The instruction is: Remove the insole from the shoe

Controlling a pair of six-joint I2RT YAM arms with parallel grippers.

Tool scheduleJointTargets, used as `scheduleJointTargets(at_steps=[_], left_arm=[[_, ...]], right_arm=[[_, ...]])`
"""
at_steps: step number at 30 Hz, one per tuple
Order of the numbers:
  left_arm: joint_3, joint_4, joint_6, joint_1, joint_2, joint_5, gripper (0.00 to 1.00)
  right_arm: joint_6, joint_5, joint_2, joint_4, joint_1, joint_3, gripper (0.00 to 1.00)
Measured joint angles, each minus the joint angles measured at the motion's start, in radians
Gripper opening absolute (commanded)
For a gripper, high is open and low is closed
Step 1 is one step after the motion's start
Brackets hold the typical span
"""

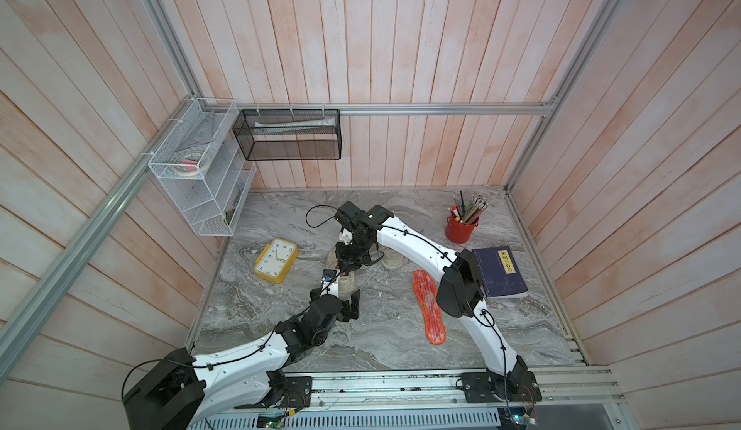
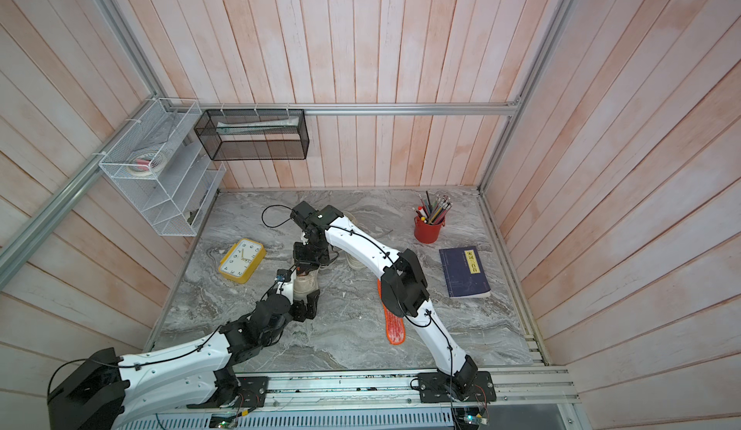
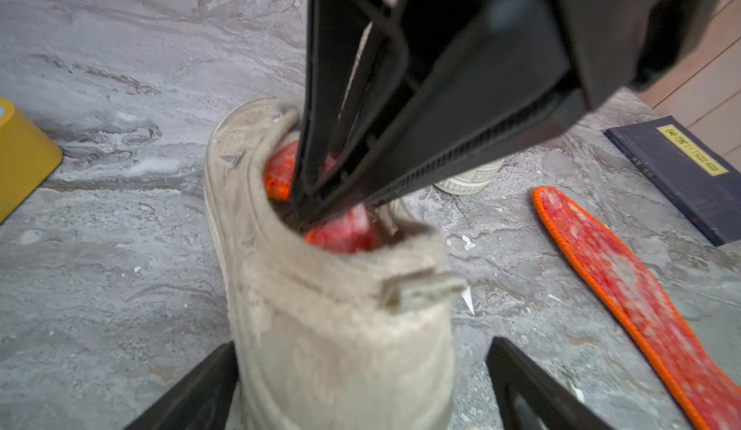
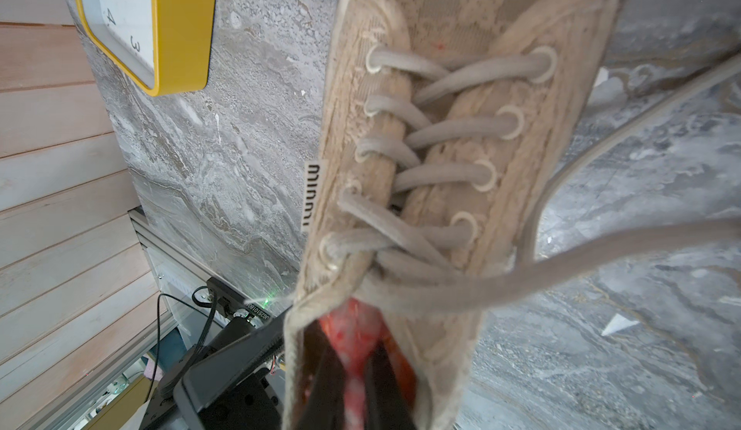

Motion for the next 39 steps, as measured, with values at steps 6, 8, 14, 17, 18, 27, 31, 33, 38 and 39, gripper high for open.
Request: scheduleJointTargets(at_steps=[6,8,14,17,18,27,31,33,38,39], left_arm=[[0.002,0.044,0.042,0.0,0.068,-0.057,0.83],[-0.001,0.055,0.054,-0.002,0.076,-0.069,0.78],[-0.024,0.1,0.052,-0.002,0.079,-0.097,0.68],[-0.024,0.109,0.035,-0.005,0.094,-0.1,0.64],[-0.024,0.112,0.028,-0.006,0.098,-0.1,0.62],[-0.043,0.141,-0.024,-0.007,0.081,-0.097,0.54],[-0.05,0.153,-0.034,-0.006,0.092,-0.085,0.51],[-0.05,0.166,-0.046,-0.006,0.112,-0.08,0.5],[-0.048,0.197,-0.092,-0.006,0.172,-0.059,0.48],[-0.048,0.203,-0.099,-0.006,0.183,-0.055,0.48]], right_arm=[[-0.002,-0.001,0.0,-0.016,0.004,0.002,0.0],[-0.005,-0.003,0.008,-0.031,0.003,0.021,0.0],[-0.052,-0.055,0.059,-0.108,-0.021,0.128,0.0],[-0.081,-0.086,0.064,-0.137,-0.037,0.137,0.0],[-0.087,-0.097,0.064,-0.142,-0.043,0.137,0.0],[-0.114,-0.262,0.051,-0.109,-0.093,0.093,0.0],[-0.124,-0.309,0.051,-0.098,-0.105,0.078,0.0],[-0.126,-0.324,0.051,-0.098,-0.114,0.078,0.0],[-0.132,-0.354,0.051,-0.105,-0.135,0.077,0.0],[-0.132,-0.357,0.051,-0.107,-0.136,0.077,0.0]])
